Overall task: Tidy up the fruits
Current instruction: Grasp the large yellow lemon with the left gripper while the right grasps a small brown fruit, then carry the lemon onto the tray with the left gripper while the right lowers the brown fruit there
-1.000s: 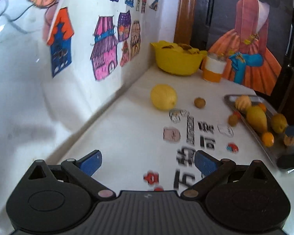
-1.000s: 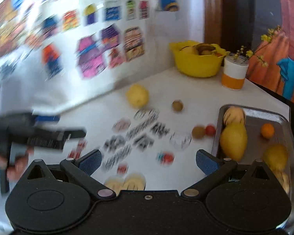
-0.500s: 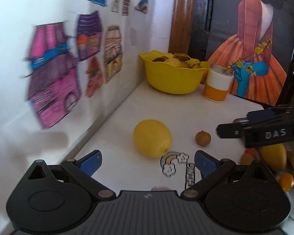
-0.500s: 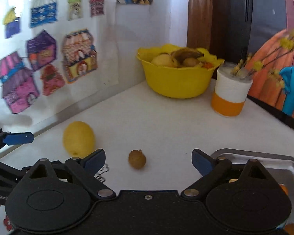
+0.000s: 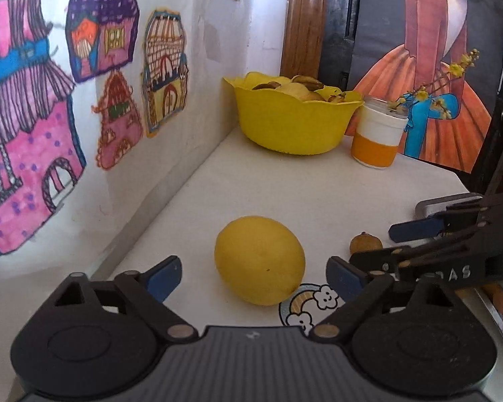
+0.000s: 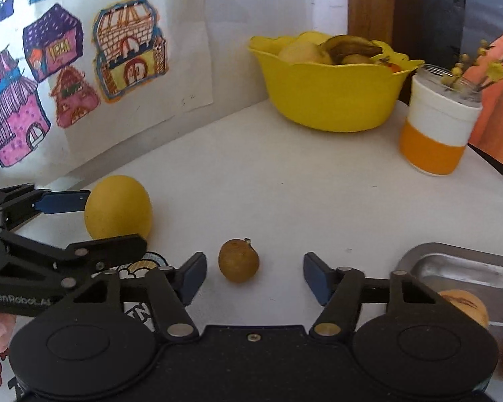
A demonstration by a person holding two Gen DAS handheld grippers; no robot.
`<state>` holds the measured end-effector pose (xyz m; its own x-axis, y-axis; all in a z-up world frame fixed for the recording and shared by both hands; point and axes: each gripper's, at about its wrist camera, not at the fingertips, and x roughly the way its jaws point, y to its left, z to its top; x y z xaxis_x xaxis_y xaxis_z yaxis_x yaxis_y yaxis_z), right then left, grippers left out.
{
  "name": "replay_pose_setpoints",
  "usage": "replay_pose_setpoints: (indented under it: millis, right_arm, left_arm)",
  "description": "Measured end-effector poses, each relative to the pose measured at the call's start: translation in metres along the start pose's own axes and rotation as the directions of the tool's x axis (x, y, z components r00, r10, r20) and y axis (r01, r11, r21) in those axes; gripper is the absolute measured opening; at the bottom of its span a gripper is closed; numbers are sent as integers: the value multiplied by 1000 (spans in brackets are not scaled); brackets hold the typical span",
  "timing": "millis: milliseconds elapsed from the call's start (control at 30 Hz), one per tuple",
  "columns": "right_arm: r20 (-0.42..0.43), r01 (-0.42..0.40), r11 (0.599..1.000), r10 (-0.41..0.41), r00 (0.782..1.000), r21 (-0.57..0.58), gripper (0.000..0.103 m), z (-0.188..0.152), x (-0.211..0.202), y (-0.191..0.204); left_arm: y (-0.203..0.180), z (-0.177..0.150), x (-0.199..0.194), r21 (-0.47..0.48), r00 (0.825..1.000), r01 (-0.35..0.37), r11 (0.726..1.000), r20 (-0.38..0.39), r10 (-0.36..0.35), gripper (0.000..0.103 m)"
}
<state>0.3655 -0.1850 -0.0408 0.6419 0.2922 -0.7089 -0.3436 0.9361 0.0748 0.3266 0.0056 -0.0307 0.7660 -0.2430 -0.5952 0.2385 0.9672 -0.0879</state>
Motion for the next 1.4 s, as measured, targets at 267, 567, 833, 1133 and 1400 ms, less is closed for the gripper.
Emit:
replay_pose_setpoints:
  millis: [267, 567, 833, 1133, 1400]
  right_arm:
    - [21, 19, 999, -18, 1000, -39, 44, 1, 4, 5]
    - [20, 11, 996, -10, 1000, -86, 29, -6, -3, 12]
    - [40, -1, 997, 4, 999, -72, 29, -16, -28, 12]
    - [112, -12, 998, 19, 994, -60, 29, -39, -97, 9]
    - [193, 43, 999, -36, 981, -34, 29, -83, -181, -14]
  left_arm:
    - [3, 1, 13, -20, 1000, -3, 1000, -26, 3, 76]
    - [-3, 1, 12, -5, 1000, -4, 1000, -28, 4, 61]
    - [-12, -4, -2, 3, 998, -33, 999, -50, 34, 61]
    - [-31, -17, -37, -23, 999, 7, 1000, -34, -8, 61]
    - [-75, -22, -78, 4, 996, 91, 996, 13, -91, 61]
